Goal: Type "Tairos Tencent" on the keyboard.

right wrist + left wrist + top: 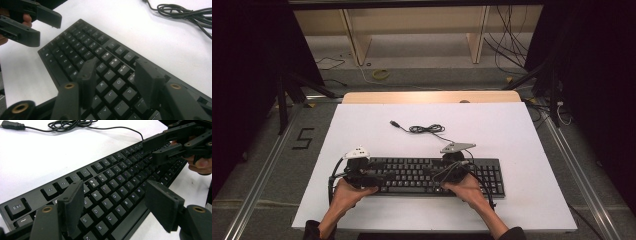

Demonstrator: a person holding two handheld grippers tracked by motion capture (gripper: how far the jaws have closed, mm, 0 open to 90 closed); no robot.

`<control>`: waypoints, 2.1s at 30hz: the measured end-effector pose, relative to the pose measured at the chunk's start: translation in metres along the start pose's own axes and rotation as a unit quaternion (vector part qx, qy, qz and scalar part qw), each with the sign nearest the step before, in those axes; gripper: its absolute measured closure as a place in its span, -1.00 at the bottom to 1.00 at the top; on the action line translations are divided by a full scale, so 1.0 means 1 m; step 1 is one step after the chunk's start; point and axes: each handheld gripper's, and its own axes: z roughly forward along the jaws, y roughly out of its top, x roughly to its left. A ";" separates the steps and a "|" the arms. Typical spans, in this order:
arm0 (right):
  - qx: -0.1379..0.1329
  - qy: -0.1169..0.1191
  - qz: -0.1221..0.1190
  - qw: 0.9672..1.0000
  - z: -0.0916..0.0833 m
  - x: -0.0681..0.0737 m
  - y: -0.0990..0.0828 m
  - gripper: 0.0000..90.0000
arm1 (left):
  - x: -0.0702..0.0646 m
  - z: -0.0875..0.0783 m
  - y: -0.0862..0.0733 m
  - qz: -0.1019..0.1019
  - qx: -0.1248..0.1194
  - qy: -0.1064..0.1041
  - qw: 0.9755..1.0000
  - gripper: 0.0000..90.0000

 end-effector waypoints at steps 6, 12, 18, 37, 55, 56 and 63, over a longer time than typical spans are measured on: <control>0.008 -0.001 -0.003 1.000 0.003 0.000 0.001 0.36 | 0.001 -0.001 -0.003 0.001 0.002 0.001 1.000 -0.30; 0.021 -0.006 -0.007 1.000 0.007 0.000 0.001 0.63 | 0.002 -0.003 -0.004 0.000 0.001 0.003 1.000 -0.30; 0.032 -0.012 -0.012 0.999 0.012 -0.001 0.000 0.87 | 0.002 -0.005 -0.006 -0.001 0.000 0.003 1.000 -0.30; 0.061 -0.020 -0.019 0.998 0.029 -0.001 -0.003 1.00 | 0.001 -0.009 -0.013 -0.006 -0.007 0.000 1.000 -0.29; 0.074 -0.023 -0.021 0.997 0.033 0.000 -0.004 1.00 | -0.001 -0.009 -0.019 -0.008 -0.006 -0.002 1.000 -0.29; 0.071 -0.023 -0.020 0.997 0.033 0.000 -0.005 1.00 | -0.001 -0.009 -0.019 -0.009 -0.006 -0.001 1.000 -0.29; 0.073 -0.026 -0.014 0.997 0.031 0.001 -0.003 1.00 | 0.001 -0.009 -0.019 -0.009 -0.008 0.002 1.000 -0.29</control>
